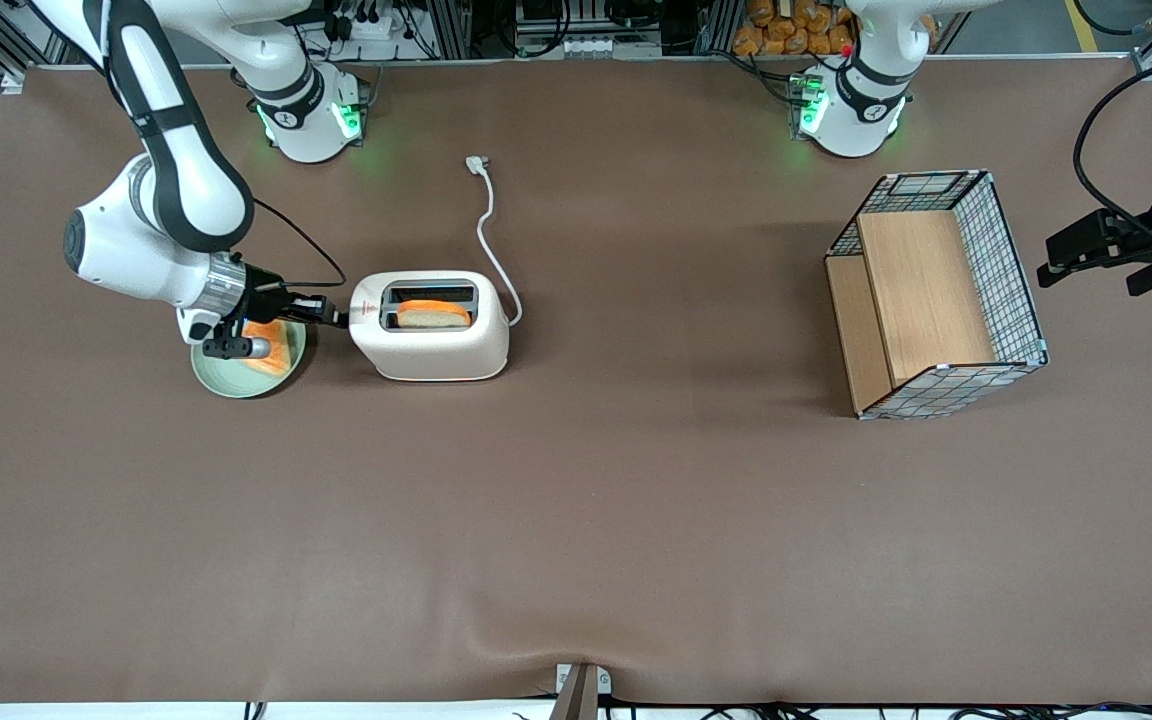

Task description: Press toaster button with right arm

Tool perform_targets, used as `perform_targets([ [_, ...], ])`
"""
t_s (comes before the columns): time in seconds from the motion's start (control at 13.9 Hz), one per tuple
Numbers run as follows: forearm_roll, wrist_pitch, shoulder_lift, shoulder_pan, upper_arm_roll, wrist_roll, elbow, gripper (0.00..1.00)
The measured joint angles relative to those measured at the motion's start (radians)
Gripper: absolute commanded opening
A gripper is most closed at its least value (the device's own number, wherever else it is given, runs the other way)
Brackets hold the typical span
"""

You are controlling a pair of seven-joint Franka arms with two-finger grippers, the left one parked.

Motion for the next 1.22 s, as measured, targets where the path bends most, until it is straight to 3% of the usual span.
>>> perform_targets([
  [0.86,0.170,-0.027,0.101,-0.044,-0.007,-0.219,0.007,0.00],
  [1.22,0.185,-0.048,0.109,-0.053,-0.008,-0.242,0.014,0.00],
])
